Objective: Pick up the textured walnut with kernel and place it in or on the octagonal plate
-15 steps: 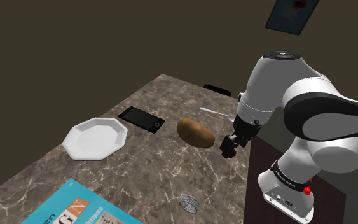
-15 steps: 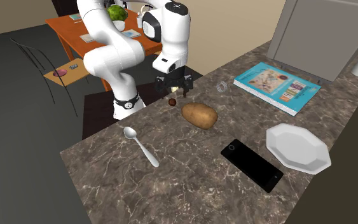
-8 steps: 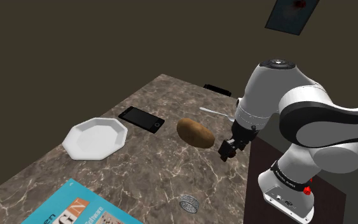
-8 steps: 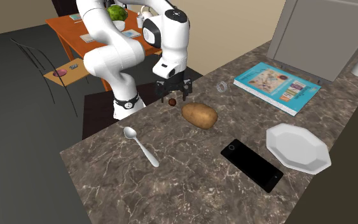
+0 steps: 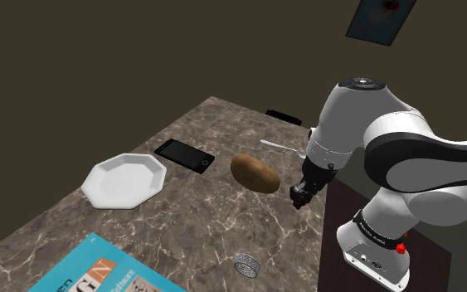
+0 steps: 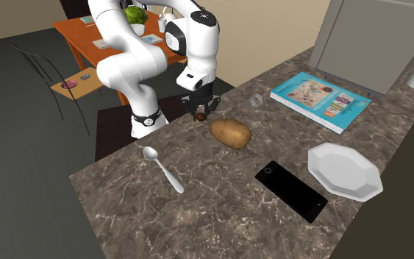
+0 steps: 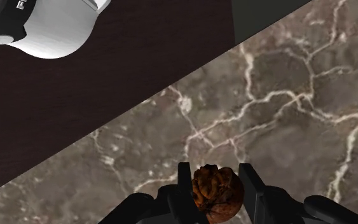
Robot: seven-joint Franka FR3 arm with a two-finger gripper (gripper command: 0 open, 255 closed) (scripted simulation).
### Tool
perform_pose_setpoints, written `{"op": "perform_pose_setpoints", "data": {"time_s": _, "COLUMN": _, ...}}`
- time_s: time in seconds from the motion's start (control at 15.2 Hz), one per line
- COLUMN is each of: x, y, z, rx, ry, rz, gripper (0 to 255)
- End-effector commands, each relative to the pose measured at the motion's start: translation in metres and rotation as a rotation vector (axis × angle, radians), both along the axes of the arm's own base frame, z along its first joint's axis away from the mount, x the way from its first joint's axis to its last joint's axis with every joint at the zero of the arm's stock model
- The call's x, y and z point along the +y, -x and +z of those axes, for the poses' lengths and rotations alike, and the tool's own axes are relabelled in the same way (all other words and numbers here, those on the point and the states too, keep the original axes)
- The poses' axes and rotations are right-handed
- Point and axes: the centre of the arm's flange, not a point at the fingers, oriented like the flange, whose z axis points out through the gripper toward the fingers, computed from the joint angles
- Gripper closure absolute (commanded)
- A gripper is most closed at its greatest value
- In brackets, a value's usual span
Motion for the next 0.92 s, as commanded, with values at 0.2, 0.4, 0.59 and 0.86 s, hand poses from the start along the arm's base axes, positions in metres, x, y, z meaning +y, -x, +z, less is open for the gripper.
{"op": "perform_pose_setpoints", "data": {"time_s": 0.2, "x": 0.000, "y": 0.000, "z": 0.000, "rx": 0.000, "ry": 0.000, "rz": 0.000, "gripper": 255}}
{"op": "perform_pose_setpoints", "data": {"time_s": 0.4, "x": 0.000, "y": 0.000, "z": 0.005, "rx": 0.000, "ry": 0.000, "rz": 0.000, "gripper": 255}}
{"op": "perform_pose_setpoints", "data": {"time_s": 0.59, "x": 0.000, "y": 0.000, "z": 0.021, "rx": 0.000, "ry": 0.000, "rz": 0.000, "gripper": 255}}
{"op": "perform_pose_setpoints", "data": {"time_s": 0.86, "x": 0.000, "y": 0.000, "z": 0.042, "rx": 0.000, "ry": 0.000, "rz": 0.000, "gripper": 255}}
